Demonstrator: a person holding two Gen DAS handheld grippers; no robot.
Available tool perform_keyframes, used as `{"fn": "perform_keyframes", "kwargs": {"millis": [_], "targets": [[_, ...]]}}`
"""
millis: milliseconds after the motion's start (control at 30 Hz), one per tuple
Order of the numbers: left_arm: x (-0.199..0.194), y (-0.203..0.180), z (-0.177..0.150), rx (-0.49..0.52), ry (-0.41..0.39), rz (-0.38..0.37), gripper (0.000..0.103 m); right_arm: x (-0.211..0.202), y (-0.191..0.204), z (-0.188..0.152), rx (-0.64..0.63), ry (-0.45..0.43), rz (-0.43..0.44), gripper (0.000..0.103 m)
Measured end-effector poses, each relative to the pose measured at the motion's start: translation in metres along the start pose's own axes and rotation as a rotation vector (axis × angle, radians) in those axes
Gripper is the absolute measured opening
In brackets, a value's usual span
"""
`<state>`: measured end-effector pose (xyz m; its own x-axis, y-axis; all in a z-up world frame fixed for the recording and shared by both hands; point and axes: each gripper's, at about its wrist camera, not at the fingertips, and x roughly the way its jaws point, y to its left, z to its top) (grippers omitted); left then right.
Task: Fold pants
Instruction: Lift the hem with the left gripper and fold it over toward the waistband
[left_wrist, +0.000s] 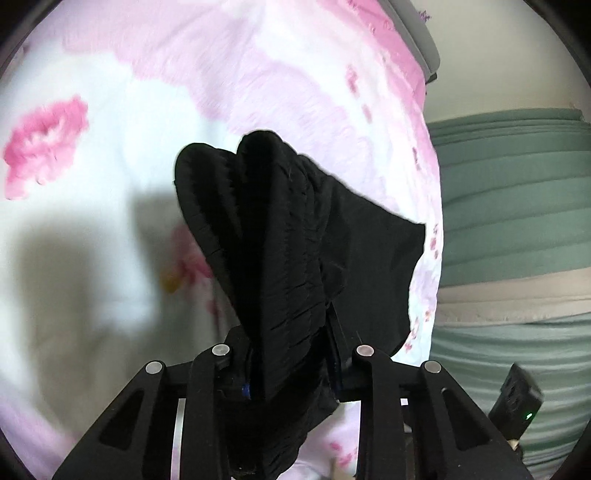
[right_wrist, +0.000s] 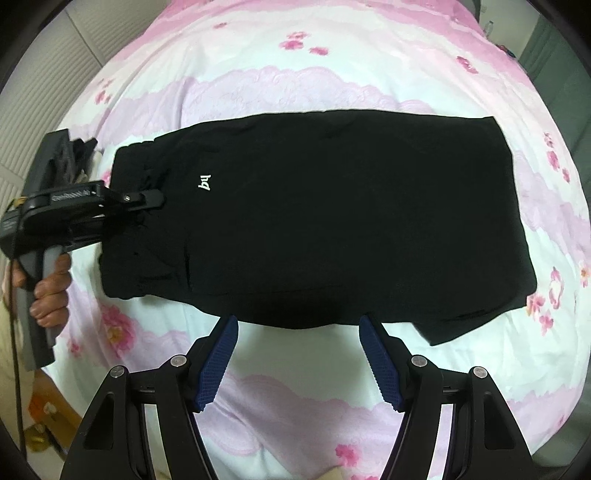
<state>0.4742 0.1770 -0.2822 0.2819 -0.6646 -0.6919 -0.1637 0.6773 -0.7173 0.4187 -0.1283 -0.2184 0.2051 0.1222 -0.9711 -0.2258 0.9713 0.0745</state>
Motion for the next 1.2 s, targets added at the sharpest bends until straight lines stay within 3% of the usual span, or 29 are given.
{"fn": "perform_keyframes", "kwargs": {"millis": [267, 500, 800, 1200], "targets": [[-0.025, -0.092, -0.003, 0.101, -0.069, 0.072, 0.026, -0.049, -0.041, -0.011, 0.061, -0.109, 0.024, 0.068], [-0.003, -0.189, -0.017, 0.174, -0.089, 0.110, 0.025, -0.107, -0.104, -0.035, 0.122, -0.250, 0.039, 0.068], [0.091, -0.300, -0.033, 0.240, -0.070, 0.243, 0.024, -0.141, -0.208, -0.069, 0.204, -0.317, 0.035, 0.068], [0.231, -0.371, -0.047, 0.246, 0.009, 0.481, 0.024, -0.143, -0.335, -0.104, 0.373, -0.310, -0.017, 0.068]]}}
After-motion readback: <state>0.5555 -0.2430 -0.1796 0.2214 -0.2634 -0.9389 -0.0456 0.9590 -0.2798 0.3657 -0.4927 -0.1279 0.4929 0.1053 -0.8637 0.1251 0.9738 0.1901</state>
